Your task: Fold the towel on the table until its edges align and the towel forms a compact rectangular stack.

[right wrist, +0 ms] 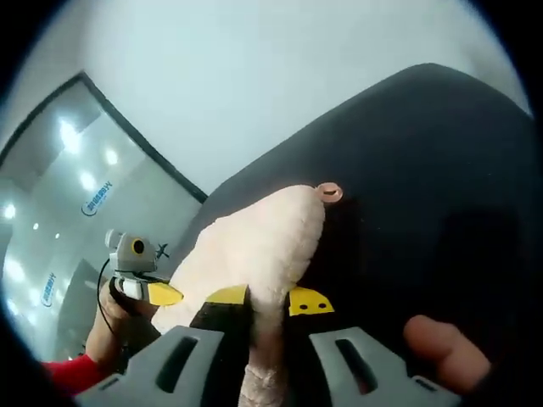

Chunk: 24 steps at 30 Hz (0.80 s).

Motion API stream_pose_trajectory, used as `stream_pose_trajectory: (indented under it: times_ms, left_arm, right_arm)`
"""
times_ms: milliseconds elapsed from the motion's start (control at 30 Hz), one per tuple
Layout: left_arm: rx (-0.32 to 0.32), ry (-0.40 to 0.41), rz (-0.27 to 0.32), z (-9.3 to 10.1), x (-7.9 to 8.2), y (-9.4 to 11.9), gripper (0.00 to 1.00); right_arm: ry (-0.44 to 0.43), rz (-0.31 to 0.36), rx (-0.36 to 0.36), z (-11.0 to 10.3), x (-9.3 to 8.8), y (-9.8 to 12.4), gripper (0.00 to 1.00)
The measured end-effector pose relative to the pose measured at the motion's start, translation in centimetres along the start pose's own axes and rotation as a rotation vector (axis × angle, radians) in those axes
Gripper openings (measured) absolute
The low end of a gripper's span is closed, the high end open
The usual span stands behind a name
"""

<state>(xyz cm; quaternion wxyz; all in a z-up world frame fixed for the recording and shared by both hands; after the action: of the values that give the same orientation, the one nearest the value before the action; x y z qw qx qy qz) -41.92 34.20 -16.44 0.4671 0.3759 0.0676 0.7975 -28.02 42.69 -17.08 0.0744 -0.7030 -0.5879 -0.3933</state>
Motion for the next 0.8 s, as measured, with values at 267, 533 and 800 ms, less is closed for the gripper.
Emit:
stream_pose_trajectory:
  times_ms: [267,533,800]
  left_arm:
    - [-0.06,0.001,-0.004,2.6,-1.9,-1.5,0.16]
    - [-0.066,-0.012,-0.01,3.4,-3.2,-2.6,0.16]
    - [-0.003,-0.071,0.004,2.3,-4.2,-3.1,0.17]
  right_arm:
    - [-0.038,0.004,-0.002,1.3,-1.4,3.0,0.12]
    - [-0.06,0.011,-0.008,2.4,-2.4,3.9,0.12]
    - [-0.059,0.009,-0.032,3.6,-3.0,3.6,0.15]
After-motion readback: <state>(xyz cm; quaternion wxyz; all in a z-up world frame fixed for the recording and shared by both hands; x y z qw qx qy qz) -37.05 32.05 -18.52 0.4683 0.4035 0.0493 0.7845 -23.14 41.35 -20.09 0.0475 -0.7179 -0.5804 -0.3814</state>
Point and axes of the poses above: the point that each gripper's makers call its tool centre point, and the gripper's own axes: y roughly backward along the fingers, z roughly to its right, x roughly out of its top, the point moved 3 cm from there along y, roughly backward along the fingers, and after that the axes turned 2 degrees about x, right-handed, at the moved point
